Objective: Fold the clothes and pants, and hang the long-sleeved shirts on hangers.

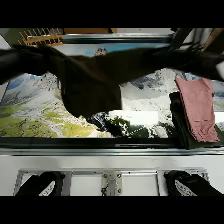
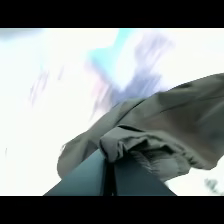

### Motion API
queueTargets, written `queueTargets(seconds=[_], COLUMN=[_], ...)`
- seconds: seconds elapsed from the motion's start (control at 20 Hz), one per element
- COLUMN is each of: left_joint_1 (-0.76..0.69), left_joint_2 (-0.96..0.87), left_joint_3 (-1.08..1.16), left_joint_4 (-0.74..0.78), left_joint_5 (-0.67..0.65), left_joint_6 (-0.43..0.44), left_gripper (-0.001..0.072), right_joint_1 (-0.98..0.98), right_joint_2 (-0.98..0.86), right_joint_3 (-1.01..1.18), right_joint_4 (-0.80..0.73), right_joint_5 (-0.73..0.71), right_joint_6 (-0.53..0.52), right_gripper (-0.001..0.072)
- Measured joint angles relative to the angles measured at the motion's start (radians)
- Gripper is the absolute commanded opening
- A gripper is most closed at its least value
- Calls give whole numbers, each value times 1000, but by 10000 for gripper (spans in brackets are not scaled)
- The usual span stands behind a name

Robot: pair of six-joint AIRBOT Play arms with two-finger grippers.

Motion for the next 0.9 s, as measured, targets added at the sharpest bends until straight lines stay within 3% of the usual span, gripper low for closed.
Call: queueTargets(seconds=[0.25, 0.55, 0.75, 0.9], left_joint_1=[-214, -496, -572, -528], left_joint_2=[177, 253, 186, 60], left_joint_3=[92, 109, 109, 109], left_joint_4=[-37, -14, 206, 441], left_joint_5=[48, 57, -129, -319], left_joint_6=[-5, -66, -256, -376], left_gripper=[13, 13, 13, 13], right_joint_1=[-20, -24, -24, -11], right_joint_2=[235, 357, 332, 229], right_joint_3=[63, 75, 76, 76], right_joint_4=[-11, -17, -17, -17], right_joint_5=[-67, -96, -92, -68], right_joint_6=[-2, -3, 2, 20], right_gripper=[-1, -2, -2, -2])
